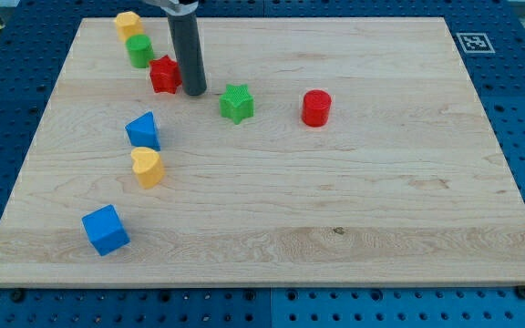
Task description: Slightly move the red star below the green circle
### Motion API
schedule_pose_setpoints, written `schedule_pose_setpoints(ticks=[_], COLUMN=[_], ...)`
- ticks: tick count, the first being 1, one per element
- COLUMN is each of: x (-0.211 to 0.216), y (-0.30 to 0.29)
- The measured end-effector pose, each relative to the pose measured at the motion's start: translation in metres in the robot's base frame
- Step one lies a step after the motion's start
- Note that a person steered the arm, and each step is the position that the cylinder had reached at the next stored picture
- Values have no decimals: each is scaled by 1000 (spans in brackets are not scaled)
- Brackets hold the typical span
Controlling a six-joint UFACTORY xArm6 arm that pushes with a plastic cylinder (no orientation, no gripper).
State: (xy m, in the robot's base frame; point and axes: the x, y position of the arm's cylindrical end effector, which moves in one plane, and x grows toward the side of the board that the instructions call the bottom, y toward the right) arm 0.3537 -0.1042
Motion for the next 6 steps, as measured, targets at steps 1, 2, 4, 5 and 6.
schedule_pose_setpoints(ticks=[1,2,4,5,6], x=[-10,-15,-15,-16,-16], y=[-3,-4,-35,-46,-34])
